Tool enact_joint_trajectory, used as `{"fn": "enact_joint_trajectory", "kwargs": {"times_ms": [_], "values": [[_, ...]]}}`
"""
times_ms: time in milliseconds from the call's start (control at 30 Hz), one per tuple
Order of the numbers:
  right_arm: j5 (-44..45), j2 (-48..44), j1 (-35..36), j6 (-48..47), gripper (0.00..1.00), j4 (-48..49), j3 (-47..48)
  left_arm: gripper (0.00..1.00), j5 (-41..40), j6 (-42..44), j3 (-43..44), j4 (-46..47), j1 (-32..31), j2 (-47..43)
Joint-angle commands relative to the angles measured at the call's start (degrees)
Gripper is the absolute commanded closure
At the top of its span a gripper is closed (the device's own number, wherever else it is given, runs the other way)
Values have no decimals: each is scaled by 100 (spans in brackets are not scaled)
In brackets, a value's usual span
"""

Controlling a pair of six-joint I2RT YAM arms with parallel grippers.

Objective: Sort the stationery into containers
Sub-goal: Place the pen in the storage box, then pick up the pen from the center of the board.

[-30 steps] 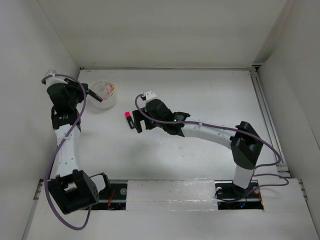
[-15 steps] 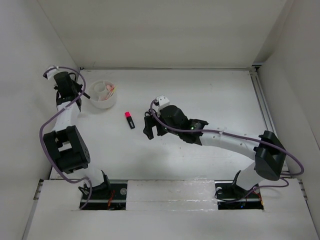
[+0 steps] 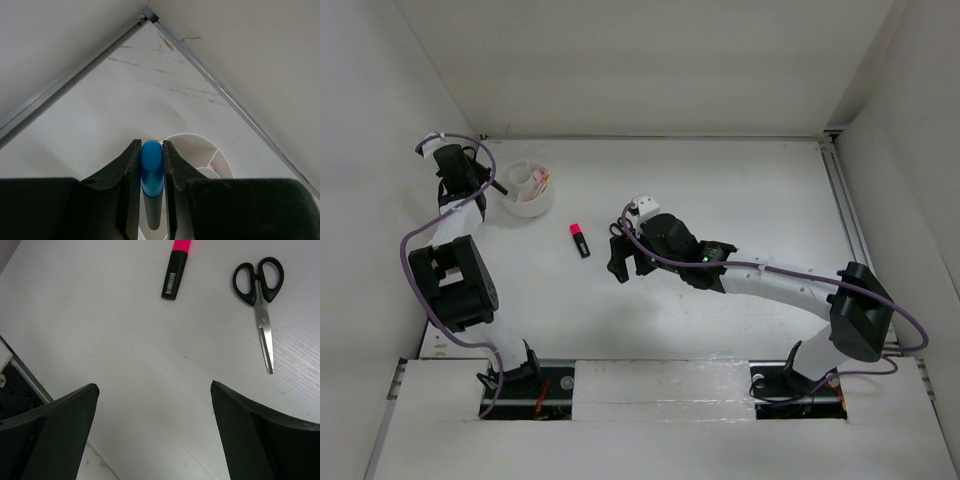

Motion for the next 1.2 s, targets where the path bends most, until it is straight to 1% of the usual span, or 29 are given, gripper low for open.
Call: {"fn": "enact_joint_trajectory", "kwargs": {"times_ms": [0, 267, 300, 367, 433, 467, 500, 567, 600, 667, 700, 733, 800, 833, 900, 933, 967, 1000, 1033, 1067, 1100, 1133, 1167], "values": [[-63, -117, 36, -44, 0, 306, 112, 100, 272, -196, 200, 468, -22, 122], [-63, -3, 36, -97, 0, 306, 165, 99, 447, -249, 261, 338, -22, 474], [-63, -2, 36, -97, 0, 306, 165, 88, 544, -249, 261, 337, -22, 474], [-63, 59, 36, -97, 0, 306, 226, 71, 658, -249, 261, 337, -22, 474], [-63, 199, 36, -97, 0, 306, 297, 61, 825, -249, 261, 337, -22, 474], [-63, 200, 36, -97, 0, 306, 358, 53, 826, -249, 201, 398, -22, 387], [-63, 295, 36, -97, 0, 306, 454, 48, 922, -249, 200, 477, -22, 308], [-63, 524, 36, -149, 0, 306, 586, 43, 1089, -319, 69, 547, -22, 36], [15, 621, 36, -149, 0, 219, 683, 36, 1177, -319, 68, 626, -22, -61], [68, 928, 36, -272, 0, 87, 1016, 28, 1177, -451, 138, 426, -22, -324], [68, 1060, 36, -273, 0, 86, 1148, 15, 1177, -451, 234, 234, -22, -421], [129, 1200, 36, -351, 0, -10, 1471, 0, 1177, -503, 296, 75, -22, -509], [182, 1727, 36, -404, 0, -334, 1894, 0, 915, -565, 594, -346, -22, -773], [244, 1912, 36, -404, 0, -466, 2114, 0, 766, -626, 717, -940, -22, -843], [367, 2474, 36, -404, 0, -808, 2755, 0, 310, -767, 1156, -1628, -22, -1027], [515, 2659, 36, -404, 0, -924, 2967, 0, 168, -768, 1323, -2328, -22, -1029], [517, 3061, 36, -404, 0, -1055, 3456, 0, 19, -863, 1499, -2674, -22, -1116], [621, 3274, 36, -465, 0, -1213, 3731, 0, -165, -943, 1788, -2982, -22, -1212], [744, 3502, 36, -466, 0, -1598, 4038, 0, -219, -996, 1895, -3246, -22, -1274], [867, 3731, 36, -466, 2, -1767, 4328, 0, -272, -1118, 1974, -3710, -22, -1344], [868, 4151, 36, -466, 4, -1916, 4879, 0, -351, -1224, 1975, -3923, -22, -1432], [868, 4355, 36, -466, 5, -2222, 5163, 0, -343, -1329, 1923, -4100, 30, -1650], [920, 4540, 36, -518, 6, -2321, 5392, 0, -169, -1330, 1801, -4154, 100, -1783]]}}
